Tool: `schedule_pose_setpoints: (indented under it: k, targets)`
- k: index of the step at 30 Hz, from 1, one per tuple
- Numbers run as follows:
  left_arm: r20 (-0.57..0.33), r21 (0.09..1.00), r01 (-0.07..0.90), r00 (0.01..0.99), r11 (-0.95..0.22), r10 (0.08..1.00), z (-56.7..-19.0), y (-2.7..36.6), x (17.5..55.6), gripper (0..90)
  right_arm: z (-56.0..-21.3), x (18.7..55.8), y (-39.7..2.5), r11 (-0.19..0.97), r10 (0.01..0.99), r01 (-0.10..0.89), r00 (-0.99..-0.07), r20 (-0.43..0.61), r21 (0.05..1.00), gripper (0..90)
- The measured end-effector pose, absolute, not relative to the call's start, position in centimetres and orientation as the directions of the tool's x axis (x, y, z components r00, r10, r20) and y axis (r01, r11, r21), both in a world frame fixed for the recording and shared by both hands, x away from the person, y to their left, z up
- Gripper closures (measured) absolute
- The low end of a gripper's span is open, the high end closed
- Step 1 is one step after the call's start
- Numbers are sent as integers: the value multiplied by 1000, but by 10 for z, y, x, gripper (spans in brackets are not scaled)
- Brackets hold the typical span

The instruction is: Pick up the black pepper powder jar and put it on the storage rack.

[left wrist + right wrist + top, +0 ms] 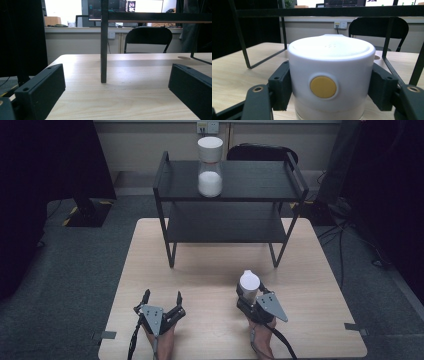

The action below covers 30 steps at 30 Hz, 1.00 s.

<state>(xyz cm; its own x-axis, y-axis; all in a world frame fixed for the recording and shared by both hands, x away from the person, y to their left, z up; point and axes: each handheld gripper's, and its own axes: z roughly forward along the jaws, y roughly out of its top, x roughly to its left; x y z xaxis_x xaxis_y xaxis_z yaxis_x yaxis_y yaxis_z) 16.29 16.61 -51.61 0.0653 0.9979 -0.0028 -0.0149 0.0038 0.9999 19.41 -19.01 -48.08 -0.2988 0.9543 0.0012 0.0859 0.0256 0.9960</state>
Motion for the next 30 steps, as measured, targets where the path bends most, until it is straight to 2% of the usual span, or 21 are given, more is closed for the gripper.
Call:
schedule_pose_setpoints:
  k: [14,22,30]
  targets:
    - [-2,1000,-15,65,3,998,-516,166,163,5,-466,192,-203,25,938,66,-348,0,998,303]
    - [-2,1000,-15,65,3,998,-516,166,163,6,-447,193,-218,24,914,48,-406,-3,999,303]
    - [-3,1000,-15,61,4,998,-516,165,163,6,-424,199,-233,5,880,73,-474,30,997,303]
